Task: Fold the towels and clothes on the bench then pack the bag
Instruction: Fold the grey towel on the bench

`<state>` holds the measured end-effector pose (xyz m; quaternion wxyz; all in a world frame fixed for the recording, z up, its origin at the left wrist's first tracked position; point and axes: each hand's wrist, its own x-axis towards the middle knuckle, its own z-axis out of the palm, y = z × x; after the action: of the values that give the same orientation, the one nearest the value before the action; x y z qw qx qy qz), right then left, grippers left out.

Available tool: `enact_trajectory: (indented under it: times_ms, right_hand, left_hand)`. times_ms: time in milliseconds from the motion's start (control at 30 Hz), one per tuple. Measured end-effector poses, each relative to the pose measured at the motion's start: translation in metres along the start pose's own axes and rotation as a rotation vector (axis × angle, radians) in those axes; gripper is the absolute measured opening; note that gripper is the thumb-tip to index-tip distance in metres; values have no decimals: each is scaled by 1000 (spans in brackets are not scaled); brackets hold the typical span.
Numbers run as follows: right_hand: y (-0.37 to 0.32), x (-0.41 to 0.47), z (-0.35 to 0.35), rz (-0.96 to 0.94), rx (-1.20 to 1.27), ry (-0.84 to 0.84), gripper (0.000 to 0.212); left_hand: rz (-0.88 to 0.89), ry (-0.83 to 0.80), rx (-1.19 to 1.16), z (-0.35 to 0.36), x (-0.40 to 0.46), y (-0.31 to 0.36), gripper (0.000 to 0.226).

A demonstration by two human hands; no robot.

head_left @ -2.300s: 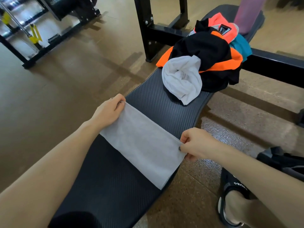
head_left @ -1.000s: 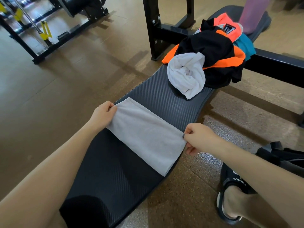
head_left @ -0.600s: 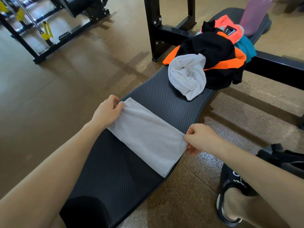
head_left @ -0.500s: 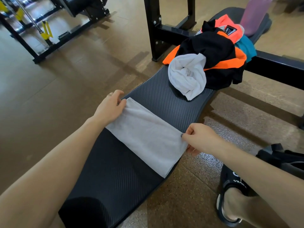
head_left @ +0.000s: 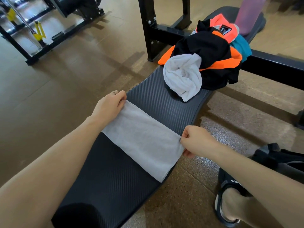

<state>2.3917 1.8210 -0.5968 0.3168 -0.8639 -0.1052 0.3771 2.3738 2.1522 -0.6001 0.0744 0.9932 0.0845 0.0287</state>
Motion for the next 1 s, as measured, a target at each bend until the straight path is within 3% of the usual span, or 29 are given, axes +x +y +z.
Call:
enact_trajectory:
  times_ms: [433, 567, 667, 800, 867, 933, 1000]
  right_hand:
    - [2, 0, 2, -46, -121, 40, 9]
    - [4, -3, 0, -88, -181, 68, 13]
    - [7, -4, 0, -108, -159, 89, 13]
    - [11, 1, 1, -106, -88, 83, 12]
    - [12, 3, 1, -117, -82, 85, 13]
    - [14, 0, 2, -180, -187, 130, 17]
    - [14, -5, 5, -368, -406, 271, 18]
  left_hand:
    - [-118, 4, 75, 11, 6, 11, 8]
    - [-117, 50, 244, 5, -3, 27, 32]
    - [6, 86, 167, 4, -43, 56, 35]
    - [79, -159, 42, 33, -112, 80, 58]
    - [52, -182, 68, 46, -121, 80, 67]
    - [39, -151, 143, 43, -121, 87, 68]
    - [44, -70, 156, 30, -129, 103, 66]
